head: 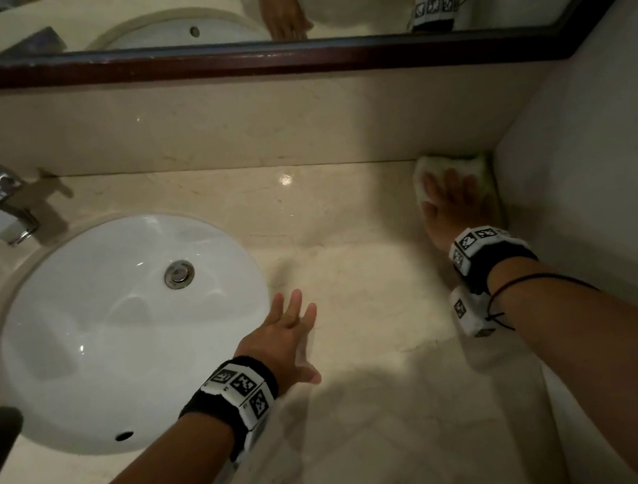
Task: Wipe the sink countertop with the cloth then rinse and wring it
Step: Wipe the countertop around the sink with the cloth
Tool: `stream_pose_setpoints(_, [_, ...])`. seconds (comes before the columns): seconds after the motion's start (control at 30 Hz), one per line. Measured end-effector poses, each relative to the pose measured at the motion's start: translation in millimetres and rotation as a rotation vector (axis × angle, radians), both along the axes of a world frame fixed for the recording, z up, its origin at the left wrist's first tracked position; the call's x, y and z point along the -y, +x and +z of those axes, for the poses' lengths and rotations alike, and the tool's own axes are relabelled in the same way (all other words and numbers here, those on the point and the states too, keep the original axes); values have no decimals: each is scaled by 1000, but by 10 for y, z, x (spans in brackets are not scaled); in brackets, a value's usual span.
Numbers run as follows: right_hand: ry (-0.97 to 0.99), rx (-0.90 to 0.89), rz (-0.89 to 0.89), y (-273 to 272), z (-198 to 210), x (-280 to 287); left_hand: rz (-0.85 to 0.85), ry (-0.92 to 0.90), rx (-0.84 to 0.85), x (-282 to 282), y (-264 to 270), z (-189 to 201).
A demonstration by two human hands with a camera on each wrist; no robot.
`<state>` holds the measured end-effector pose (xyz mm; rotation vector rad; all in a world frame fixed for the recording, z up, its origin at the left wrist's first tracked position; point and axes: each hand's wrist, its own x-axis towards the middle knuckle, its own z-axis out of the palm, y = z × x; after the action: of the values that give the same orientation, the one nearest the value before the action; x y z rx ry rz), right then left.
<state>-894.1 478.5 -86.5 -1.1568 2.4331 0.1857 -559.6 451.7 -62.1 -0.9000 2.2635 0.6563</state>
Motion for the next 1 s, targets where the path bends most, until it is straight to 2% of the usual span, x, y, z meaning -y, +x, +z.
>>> stream_pose_setpoints(0.13, [23, -15, -53, -42, 37, -49, -19, -7, -2, -4, 0, 25])
stream_pose_setpoints(0.27, [26, 26, -111, 232, 70, 150, -20, -7, -7, 2, 14, -11])
stream_pose_setpoints(0.5, [7, 93, 178, 1187, 122, 561, -45, 0, -5, 11, 11, -23])
stream_pose_setpoints(0.6, [-7, 124, 233, 1365, 109, 603, -53, 3, -3, 18, 10, -26])
stream_pose_setpoints(0.77, [-8, 130, 230, 1105, 123, 449, -46, -5, -3, 21, 15, -45])
stream_pose_setpoints(1.0, [63, 91, -99, 408, 107, -52, -57, -17, 4, 23, 6, -61])
